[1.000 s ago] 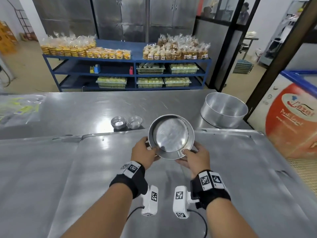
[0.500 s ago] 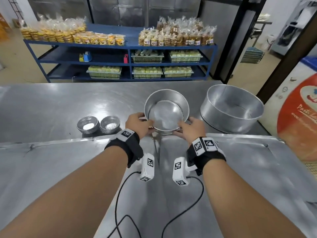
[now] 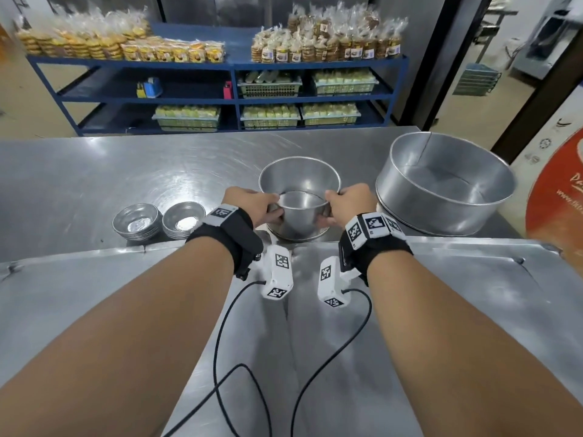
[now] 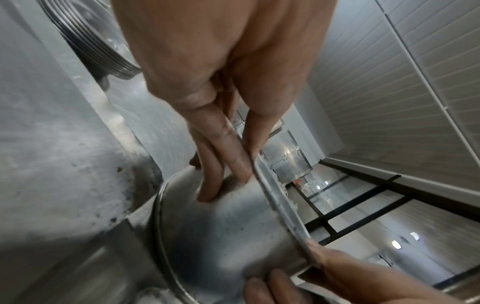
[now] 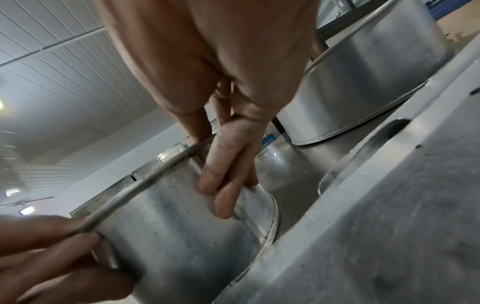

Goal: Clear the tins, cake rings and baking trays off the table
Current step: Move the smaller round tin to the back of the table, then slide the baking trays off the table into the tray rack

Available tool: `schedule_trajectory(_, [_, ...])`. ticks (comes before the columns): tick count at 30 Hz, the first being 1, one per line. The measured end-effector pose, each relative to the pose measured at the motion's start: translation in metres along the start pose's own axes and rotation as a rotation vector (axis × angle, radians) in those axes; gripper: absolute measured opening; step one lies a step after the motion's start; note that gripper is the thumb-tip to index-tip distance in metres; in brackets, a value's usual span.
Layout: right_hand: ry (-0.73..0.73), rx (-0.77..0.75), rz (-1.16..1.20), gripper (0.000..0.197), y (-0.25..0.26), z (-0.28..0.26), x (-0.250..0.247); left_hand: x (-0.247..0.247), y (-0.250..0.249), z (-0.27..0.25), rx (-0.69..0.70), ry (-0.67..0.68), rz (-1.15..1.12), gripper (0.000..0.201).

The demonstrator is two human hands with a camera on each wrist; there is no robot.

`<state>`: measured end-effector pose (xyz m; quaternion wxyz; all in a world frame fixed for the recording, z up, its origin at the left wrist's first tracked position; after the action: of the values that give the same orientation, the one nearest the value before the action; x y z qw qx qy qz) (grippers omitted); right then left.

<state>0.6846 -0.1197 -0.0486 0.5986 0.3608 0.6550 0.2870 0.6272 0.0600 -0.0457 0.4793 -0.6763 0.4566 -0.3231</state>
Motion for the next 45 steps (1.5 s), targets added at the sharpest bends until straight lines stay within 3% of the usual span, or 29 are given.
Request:
schedule_trajectory(6, [0.017, 0.045, 0.149, 0.038, -0.01, 0.014, 0.013, 0.008, -0.006, -0.004, -0.045, -0.016, -0.131, 0.011])
schedule_trajectory(10, [0.029, 0.038, 0.18, 0.047, -0.002, -0.01, 0.006, 0.005, 0.005, -0.008, -0.026, 0.027, -0.131, 0.018])
schedule_trajectory(14, [0.087, 0.096, 0.188, 0.058, -0.005, -0.039, 0.011, -0.007, 0.012, -0.029, -0.015, 0.053, 0.066, 0.014])
schedule_trajectory(17, [0.2, 0.039, -0.039, 0.039, 0.0, -0.071, 0.015, -0.023, 0.013, -0.055, -0.024, 0.041, 0.292, 0.021])
schedule_trajectory(20, [0.289, -0.001, -0.291, 0.023, 0.008, -0.121, 0.012, -0.042, 0.014, -0.096, -0.016, 0.104, 0.702, 0.026])
schedule_trajectory(22, [0.354, 0.017, -0.402, 0.032, 0.011, -0.158, 0.014, -0.057, 0.024, -0.127, -0.044, 0.173, 0.887, 0.023])
schedule_trajectory(24, [0.421, 0.038, -0.502, 0.035, 0.008, -0.195, 0.019, -0.073, 0.042, -0.161, -0.097, 0.231, 1.007, 0.031])
schedule_trajectory(29, [0.448, 0.073, -0.658, 0.007, -0.006, -0.299, 0.02, -0.123, 0.087, -0.255, -0.184, 0.304, 1.185, 0.06])
schedule_trajectory(32, [0.465, 0.11, -0.765, 0.031, -0.028, -0.357, 0.021, -0.153, 0.104, -0.32, -0.192, 0.354, 1.224, 0.066])
schedule_trajectory(35, [0.439, 0.195, -0.779, 0.043, -0.048, -0.417, 0.024, -0.18, 0.116, -0.383, -0.158, 0.401, 1.358, 0.059])
schedule_trajectory(40, [0.3, 0.282, -0.718, 0.053, -0.081, -0.512, 0.011, -0.225, 0.164, -0.455, -0.146, 0.329, 1.383, 0.062])
schedule_trajectory(45, [0.263, 0.402, -0.643, 0.073, -0.102, -0.574, 0.005, -0.266, 0.195, -0.507, -0.15, 0.233, 1.338, 0.072])
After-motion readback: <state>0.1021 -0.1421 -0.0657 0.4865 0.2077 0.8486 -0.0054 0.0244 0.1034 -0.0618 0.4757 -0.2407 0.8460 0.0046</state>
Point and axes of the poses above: each hand's wrist, its own z-axis towards the middle knuckle, its own x-axis out of the palm, y = z × x, the point moved 1 cm from there along z, towards the middle knuckle, and after that the axes turned 6 degrees about y, right-handed, at the moved point
